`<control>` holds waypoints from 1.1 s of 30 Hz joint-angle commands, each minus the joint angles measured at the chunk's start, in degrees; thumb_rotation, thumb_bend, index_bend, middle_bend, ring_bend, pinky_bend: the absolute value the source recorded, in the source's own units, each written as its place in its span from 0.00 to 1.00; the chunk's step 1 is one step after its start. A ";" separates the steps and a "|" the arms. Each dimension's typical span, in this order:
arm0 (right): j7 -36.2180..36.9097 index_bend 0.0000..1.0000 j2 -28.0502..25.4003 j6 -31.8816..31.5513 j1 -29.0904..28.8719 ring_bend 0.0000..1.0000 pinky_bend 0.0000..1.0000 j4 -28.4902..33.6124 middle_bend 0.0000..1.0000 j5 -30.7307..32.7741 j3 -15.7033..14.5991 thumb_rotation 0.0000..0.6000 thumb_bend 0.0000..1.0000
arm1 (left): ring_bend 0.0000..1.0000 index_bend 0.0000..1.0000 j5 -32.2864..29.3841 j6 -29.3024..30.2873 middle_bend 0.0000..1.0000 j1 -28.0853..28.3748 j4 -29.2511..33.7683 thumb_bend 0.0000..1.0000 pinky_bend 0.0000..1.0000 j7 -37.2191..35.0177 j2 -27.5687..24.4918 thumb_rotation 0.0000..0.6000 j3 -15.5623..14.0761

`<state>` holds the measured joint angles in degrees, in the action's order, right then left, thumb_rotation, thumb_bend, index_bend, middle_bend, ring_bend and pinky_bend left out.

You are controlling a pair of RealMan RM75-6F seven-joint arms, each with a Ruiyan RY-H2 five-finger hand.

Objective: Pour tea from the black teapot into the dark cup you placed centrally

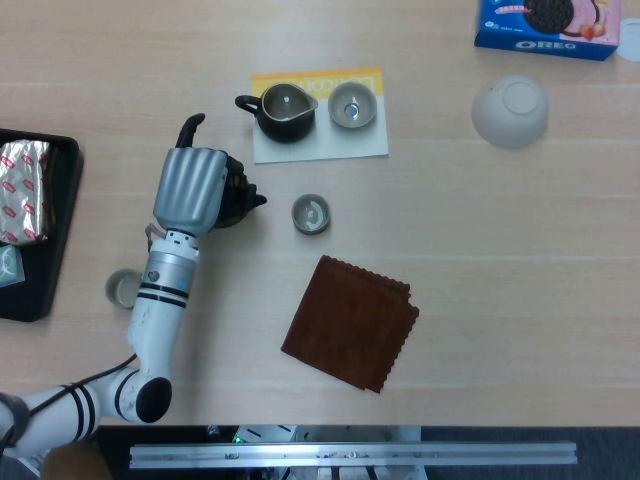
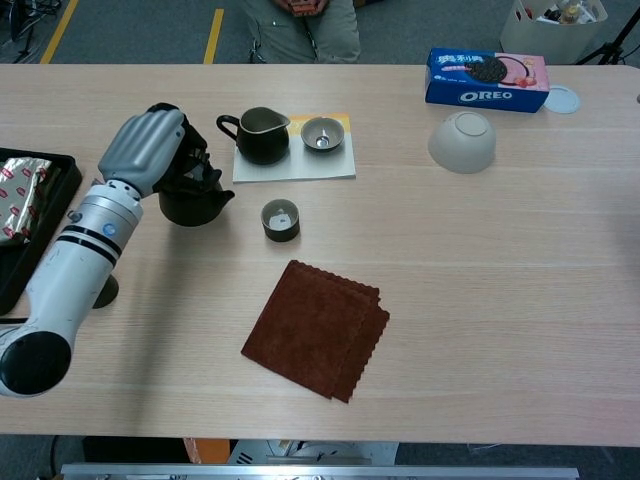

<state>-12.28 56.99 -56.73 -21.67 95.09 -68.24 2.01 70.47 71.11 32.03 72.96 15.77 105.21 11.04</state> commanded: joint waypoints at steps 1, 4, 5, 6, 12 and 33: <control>0.04 0.06 -0.01 0.01 0.01 0.00 0.00 0.00 0.10 -0.02 -0.01 1.00 0.29 | 0.68 0.89 0.51 -0.08 0.90 0.05 -0.74 0.31 0.13 0.18 0.22 1.00 -0.28; 0.27 0.06 -0.05 0.02 0.11 0.00 0.00 -0.08 0.10 0.03 -0.06 1.00 0.29 | 0.67 0.89 0.72 -0.44 0.89 0.06 -2.12 0.30 0.13 0.00 0.46 1.00 -0.35; 0.30 0.06 -0.06 0.06 0.12 0.00 0.00 -0.15 0.10 0.06 -0.08 1.00 0.29 | 0.66 0.89 0.79 -0.57 0.88 0.07 -2.44 0.30 0.13 -0.05 0.44 1.00 -0.37; 0.35 0.06 -0.06 0.11 0.13 0.00 0.00 -0.18 0.10 0.10 -0.09 1.00 0.29 | 0.66 0.89 0.91 -0.67 0.88 0.09 -2.81 0.30 0.13 -0.08 0.42 1.00 -0.41; 0.48 0.06 0.10 0.19 0.16 0.00 0.00 -0.18 0.10 0.08 -0.15 1.00 0.29 | 0.64 0.88 0.78 -1.59 0.86 0.12 -5.47 0.30 0.13 -0.80 0.65 1.00 -0.15; -0.12 0.06 -0.30 0.19 0.17 0.00 0.00 0.50 0.10 0.61 -0.18 1.00 0.29 | 0.62 0.86 -1.45 -4.14 0.84 -0.52 -10.15 0.30 0.13 -3.41 0.64 1.00 1.43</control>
<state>-12.39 56.70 -56.55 -21.50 95.60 -67.63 1.82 69.13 67.07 31.57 62.90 12.44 105.83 12.39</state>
